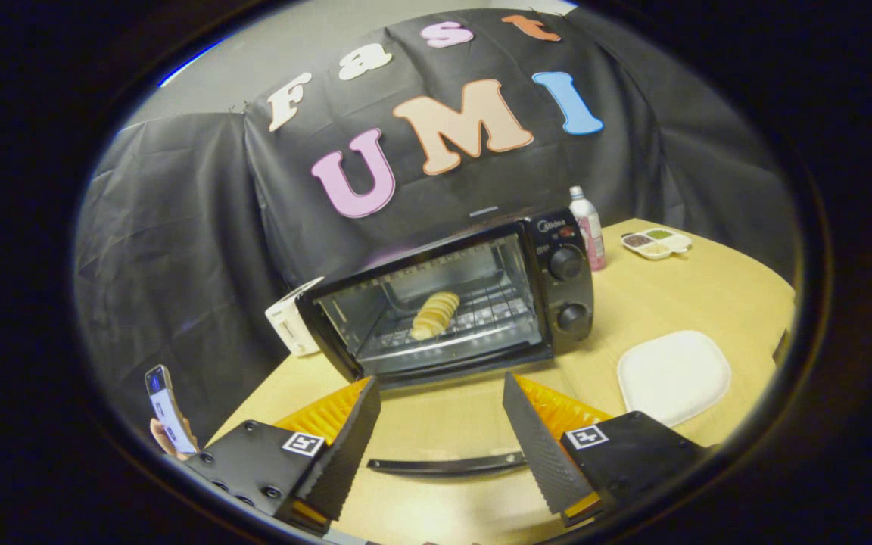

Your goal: Open the toaster oven, put the food inside, and close the toaster oven door.

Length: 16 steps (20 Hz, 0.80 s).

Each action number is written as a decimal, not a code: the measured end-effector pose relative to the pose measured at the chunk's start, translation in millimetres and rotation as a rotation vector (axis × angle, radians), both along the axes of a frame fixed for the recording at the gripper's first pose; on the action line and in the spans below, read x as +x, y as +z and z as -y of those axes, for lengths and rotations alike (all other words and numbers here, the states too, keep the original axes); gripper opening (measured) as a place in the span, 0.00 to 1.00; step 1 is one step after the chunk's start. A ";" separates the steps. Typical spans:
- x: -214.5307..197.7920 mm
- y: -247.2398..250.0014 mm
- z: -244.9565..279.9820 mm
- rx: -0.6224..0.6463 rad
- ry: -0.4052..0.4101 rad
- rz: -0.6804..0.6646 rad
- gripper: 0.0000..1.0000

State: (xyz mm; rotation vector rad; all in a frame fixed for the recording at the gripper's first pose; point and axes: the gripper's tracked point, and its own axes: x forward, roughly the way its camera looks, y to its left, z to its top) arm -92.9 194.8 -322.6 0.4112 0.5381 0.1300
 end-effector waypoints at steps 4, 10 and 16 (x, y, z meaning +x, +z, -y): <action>-35.8 -11.0 3.1 -0.044 0.055 -0.042 0.99; -79.6 -27.6 -24.1 0.058 0.192 -0.116 0.99; -94.7 -53.9 -20.6 -0.023 0.202 -0.175 0.99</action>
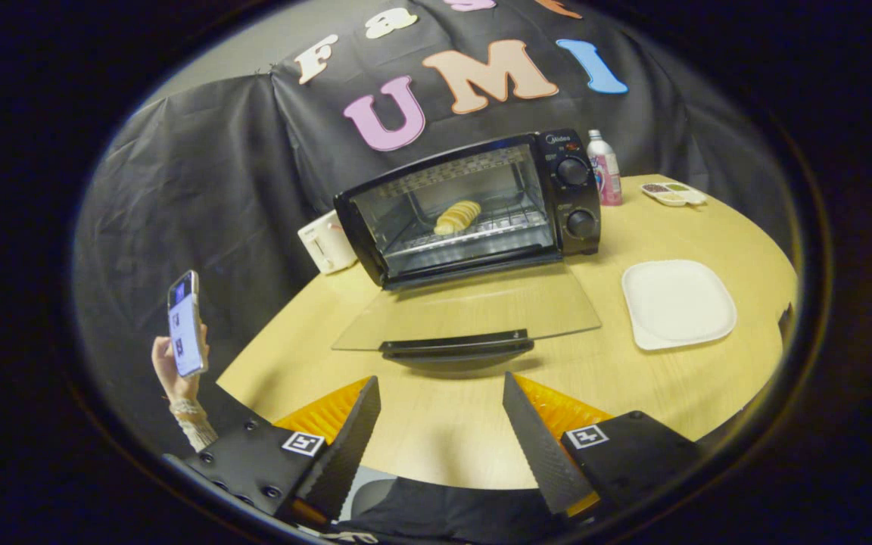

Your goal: Open the toaster oven, put the food inside, and close the toaster oven door.

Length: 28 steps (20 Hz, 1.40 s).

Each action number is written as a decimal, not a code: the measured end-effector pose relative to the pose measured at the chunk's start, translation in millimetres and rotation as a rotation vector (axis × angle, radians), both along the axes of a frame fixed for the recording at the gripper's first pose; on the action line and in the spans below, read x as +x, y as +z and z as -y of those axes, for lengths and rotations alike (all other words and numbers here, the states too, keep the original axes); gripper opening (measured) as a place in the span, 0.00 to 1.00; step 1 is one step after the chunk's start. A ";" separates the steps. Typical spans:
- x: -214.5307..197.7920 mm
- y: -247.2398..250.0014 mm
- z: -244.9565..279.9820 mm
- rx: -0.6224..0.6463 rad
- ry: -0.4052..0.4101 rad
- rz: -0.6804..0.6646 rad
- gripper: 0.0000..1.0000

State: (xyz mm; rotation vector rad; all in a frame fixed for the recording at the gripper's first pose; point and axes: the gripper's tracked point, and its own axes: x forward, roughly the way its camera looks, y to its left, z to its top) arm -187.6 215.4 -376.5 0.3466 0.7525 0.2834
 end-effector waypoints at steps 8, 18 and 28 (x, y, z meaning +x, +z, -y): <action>26.1 -31.4 -14.8 -0.076 -0.013 -0.020 0.98; 35.9 -36.8 -12.3 -0.140 -0.033 -0.027 0.97; 78.5 15.8 -29.2 -0.075 -0.044 0.124 0.98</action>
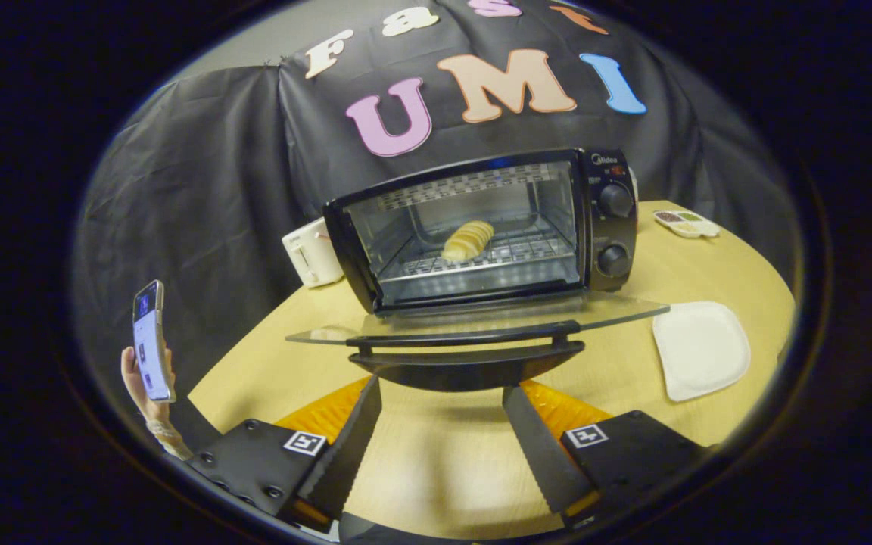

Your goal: Open the toaster oven, put the food inside, and close the toaster oven door.

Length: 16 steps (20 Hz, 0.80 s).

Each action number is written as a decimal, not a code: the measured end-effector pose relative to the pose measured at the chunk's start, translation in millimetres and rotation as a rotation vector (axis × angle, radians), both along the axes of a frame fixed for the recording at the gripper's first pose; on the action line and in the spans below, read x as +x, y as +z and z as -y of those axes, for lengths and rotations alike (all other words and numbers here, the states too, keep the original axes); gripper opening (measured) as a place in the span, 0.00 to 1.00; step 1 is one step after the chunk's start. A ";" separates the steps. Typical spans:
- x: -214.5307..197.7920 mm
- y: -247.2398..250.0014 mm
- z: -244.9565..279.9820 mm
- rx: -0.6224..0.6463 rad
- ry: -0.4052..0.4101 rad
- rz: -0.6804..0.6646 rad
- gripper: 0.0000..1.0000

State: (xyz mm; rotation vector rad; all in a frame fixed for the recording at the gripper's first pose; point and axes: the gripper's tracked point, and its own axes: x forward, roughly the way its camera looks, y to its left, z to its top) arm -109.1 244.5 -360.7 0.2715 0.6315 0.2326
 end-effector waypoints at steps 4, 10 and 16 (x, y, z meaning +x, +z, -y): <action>38.2 14.5 10.1 0.014 -0.067 0.060 0.98; 85.4 23.2 34.1 0.006 -0.153 0.117 0.98; 121.5 37.9 52.1 -0.052 -0.182 0.173 0.98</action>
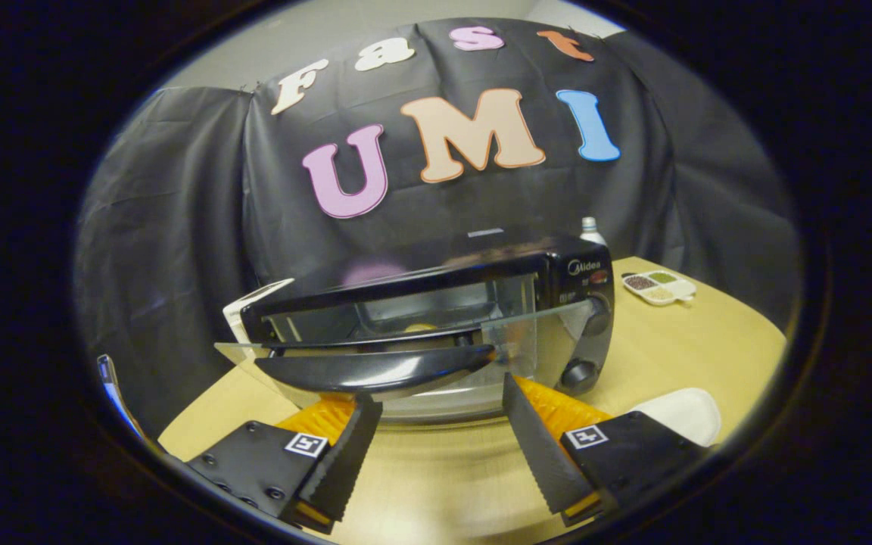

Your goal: Open the toaster oven, put the food inside, and close the toaster oven door.

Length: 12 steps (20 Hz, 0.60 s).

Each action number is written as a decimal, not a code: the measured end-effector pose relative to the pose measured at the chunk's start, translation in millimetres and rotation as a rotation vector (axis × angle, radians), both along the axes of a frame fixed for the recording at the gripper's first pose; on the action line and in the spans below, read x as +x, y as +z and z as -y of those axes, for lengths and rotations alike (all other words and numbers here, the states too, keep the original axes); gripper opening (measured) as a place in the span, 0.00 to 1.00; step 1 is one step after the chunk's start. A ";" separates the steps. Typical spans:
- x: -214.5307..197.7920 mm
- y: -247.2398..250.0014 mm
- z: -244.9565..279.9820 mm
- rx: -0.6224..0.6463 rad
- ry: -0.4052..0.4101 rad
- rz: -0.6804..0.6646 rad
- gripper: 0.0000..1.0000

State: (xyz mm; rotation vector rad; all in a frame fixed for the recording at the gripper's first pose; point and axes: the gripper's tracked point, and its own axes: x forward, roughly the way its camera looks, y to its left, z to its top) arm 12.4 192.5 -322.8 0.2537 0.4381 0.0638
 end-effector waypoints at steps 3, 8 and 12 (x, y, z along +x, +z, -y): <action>14.1 15.5 2.3 -0.026 0.002 0.045 0.98; 21.3 28.7 6.4 -0.102 0.012 0.055 0.98; 7.3 42.0 4.6 -0.105 0.038 0.075 0.98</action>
